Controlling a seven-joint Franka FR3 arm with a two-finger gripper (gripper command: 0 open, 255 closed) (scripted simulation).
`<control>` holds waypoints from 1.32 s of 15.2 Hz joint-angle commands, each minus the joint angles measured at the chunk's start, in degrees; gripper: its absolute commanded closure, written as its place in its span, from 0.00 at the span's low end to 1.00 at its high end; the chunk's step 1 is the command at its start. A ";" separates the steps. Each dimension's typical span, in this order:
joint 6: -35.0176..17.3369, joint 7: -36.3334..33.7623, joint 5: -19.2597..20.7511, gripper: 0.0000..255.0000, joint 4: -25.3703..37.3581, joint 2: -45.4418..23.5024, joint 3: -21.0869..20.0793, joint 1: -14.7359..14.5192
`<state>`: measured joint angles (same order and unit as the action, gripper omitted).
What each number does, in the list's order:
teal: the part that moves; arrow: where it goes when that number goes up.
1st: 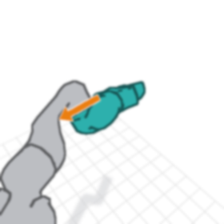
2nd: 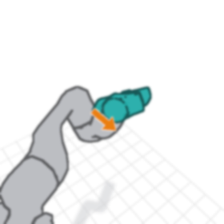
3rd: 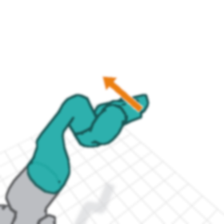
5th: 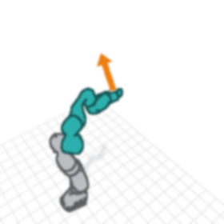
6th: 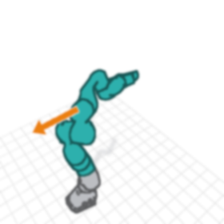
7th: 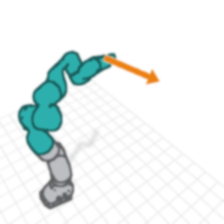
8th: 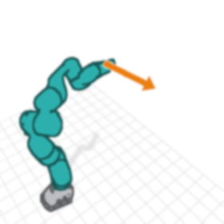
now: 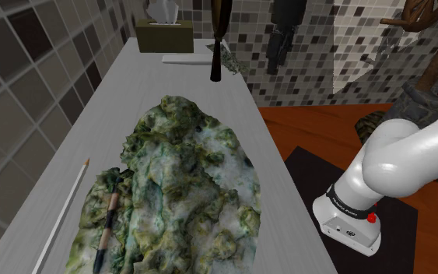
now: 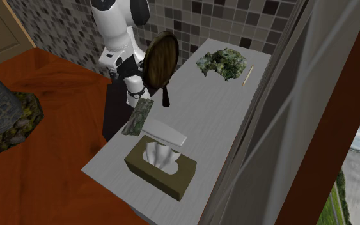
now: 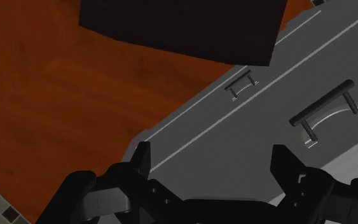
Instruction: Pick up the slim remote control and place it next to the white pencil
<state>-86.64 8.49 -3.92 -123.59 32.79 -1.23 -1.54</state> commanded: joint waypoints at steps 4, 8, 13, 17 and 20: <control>-2.88 8.25 1.57 0.00 8.51 -10.52 0.58 -1.99; -3.70 14.29 2.43 0.00 17.02 -19.07 0.43 -3.37; -3.20 21.23 3.43 0.00 29.29 -29.76 -0.55 -4.91; -1.48 26.27 4.49 0.00 40.79 -38.63 -1.84 -6.21; -1.15 28.39 5.09 0.00 45.38 -42.50 -2.51 -6.86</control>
<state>-87.41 36.30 1.04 -78.59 -9.08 -3.56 -8.24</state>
